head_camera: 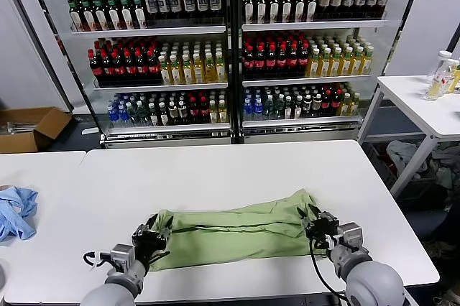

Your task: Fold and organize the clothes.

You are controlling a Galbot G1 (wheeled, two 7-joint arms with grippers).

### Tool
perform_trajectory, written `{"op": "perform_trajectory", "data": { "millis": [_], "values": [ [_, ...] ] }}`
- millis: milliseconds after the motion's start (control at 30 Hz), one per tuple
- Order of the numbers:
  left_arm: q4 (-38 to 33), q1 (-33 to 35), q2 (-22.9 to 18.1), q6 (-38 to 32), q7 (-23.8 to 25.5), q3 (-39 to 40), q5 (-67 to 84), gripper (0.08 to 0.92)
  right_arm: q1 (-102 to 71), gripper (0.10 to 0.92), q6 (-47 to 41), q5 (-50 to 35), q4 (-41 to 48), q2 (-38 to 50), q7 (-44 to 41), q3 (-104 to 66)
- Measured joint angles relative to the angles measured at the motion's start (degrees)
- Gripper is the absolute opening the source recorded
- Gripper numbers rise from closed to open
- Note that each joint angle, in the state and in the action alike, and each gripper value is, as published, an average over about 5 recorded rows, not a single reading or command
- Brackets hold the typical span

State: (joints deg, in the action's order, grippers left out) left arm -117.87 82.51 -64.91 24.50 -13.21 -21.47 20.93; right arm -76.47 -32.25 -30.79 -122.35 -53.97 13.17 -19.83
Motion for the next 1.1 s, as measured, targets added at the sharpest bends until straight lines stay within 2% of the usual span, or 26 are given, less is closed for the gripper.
{"op": "perform_trajectory", "data": {
  "millis": [233, 367, 667, 800, 1100],
  "values": [
    [-0.43, 2.55, -4.58, -0.33, -3.05, 0.25, -5.17, 0.724, -2.26, 0.7, 0.13, 2.1, -1.03, -1.06, -0.24, -0.47],
    [0.33, 2.48, -6.46, -0.17, -4.62, 0.06, -6.54, 0.806, -3.17, 0.798, 0.15, 2.71, -1.56, -1.39, -0.23, -0.64],
    [3.0, 1.43, -9.35, 0.48, -6.5, 0.5, -7.53, 0.822, -4.65, 0.823, 0.22, 3.26, -2.31, -1.68, -0.03, -1.32],
    [4.19, 0.7, -9.96, 0.72, -7.03, 0.52, -7.31, 0.756, -4.98, 0.823, 0.22, 3.34, -2.6, -1.98, 0.16, -1.37],
    [5.14, 0.39, -10.18, 1.11, -7.12, 0.35, -5.8, 0.498, -5.48, 0.823, 0.16, 3.15, -3.15, -2.16, 0.44, -1.9]
  ]
}}
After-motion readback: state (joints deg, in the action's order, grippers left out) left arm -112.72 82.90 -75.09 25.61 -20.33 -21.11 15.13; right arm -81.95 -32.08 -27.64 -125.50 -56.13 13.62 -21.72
